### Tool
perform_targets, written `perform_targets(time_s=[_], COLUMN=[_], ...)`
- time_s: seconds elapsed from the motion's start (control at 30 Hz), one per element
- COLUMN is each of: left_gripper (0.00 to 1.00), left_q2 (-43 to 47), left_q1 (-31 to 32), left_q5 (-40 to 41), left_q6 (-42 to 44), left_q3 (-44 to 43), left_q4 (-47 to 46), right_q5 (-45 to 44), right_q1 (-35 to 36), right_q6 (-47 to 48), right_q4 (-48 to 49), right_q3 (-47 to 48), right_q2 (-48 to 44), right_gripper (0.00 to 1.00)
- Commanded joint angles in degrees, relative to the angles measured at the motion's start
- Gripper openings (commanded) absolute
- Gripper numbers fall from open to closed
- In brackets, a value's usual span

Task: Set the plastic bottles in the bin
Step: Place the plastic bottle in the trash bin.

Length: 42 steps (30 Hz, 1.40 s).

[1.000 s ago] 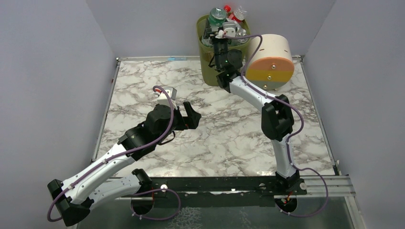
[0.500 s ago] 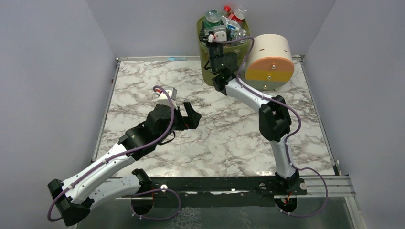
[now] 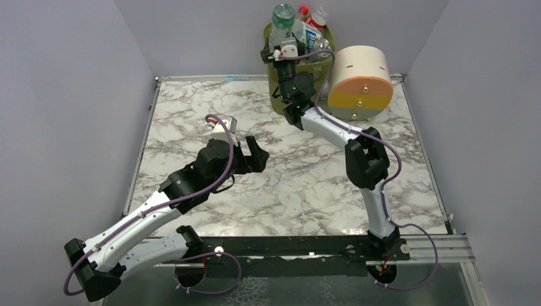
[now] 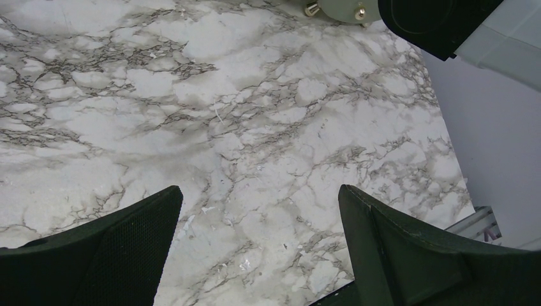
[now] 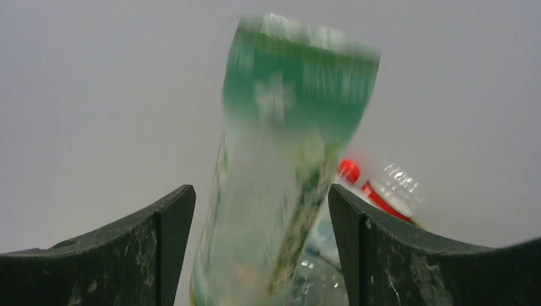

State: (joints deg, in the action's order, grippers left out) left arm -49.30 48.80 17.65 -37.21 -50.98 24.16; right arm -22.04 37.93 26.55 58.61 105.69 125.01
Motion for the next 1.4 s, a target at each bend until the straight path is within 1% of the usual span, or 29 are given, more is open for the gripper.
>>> perform_targets(time_s=[0.0, 0.17, 0.33, 0.8, 0.93, 1.03, 1.1, 1.17, 1.37], left_gripper=[0.99, 0.99, 0.99, 0.99, 0.99, 0.99, 0.99, 0.99, 0.99], left_q2=[-0.3, -0.1, -0.2, 0.0, 0.4, 0.2, -0.4, -1.5, -7.1], left_q1=[-0.2, -0.3, -0.3, -0.3, -0.3, -0.2, -0.3, -0.4, -1.2], left_q5=[0.3, 0.0, -0.4, -1.1, -0.4, 0.3, 0.8, -0.5, -0.8], left_q6=[-0.1, -0.4, -0.7, -1.2, -0.8, 0.2, 1.1, 3.3, 6.4], left_q3=[-1.1, -1.1, -1.1, -0.7, -0.9, -1.6, -2.2, -2.8, -5.2], left_q4=[-0.9, -1.0, -1.3, -1.6, -1.7, -1.6, -1.8, -2.9, -5.2], right_q5=[1.5, 2.6, 3.1, 1.1, 1.2, 1.9, 2.5, 3.7, 6.2], right_q1=[0.5, 0.5, 0.5, 0.5, 0.4, 0.4, 0.4, 0.4, 0.4], right_q6=[-4.3, -9.3, -12.3, -18.3, -21.6, -24.7, -26.3, -27.6, -29.8], right_q4=[-12.4, -16.7, -19.2, -22.0, -27.6, -34.2, -37.8, -40.6, -48.7], right_q3=[-2.6, -4.7, -6.5, -14.6, -14.3, -14.0, -14.7, -16.3, -23.1], right_q2=[-0.9, -4.6, -8.4, -20.5, -23.8, -26.6, -29.0, -31.4, -39.0], right_gripper=[0.83, 0.88, 0.88, 0.89, 0.95, 1.0, 0.99, 0.99, 0.99])
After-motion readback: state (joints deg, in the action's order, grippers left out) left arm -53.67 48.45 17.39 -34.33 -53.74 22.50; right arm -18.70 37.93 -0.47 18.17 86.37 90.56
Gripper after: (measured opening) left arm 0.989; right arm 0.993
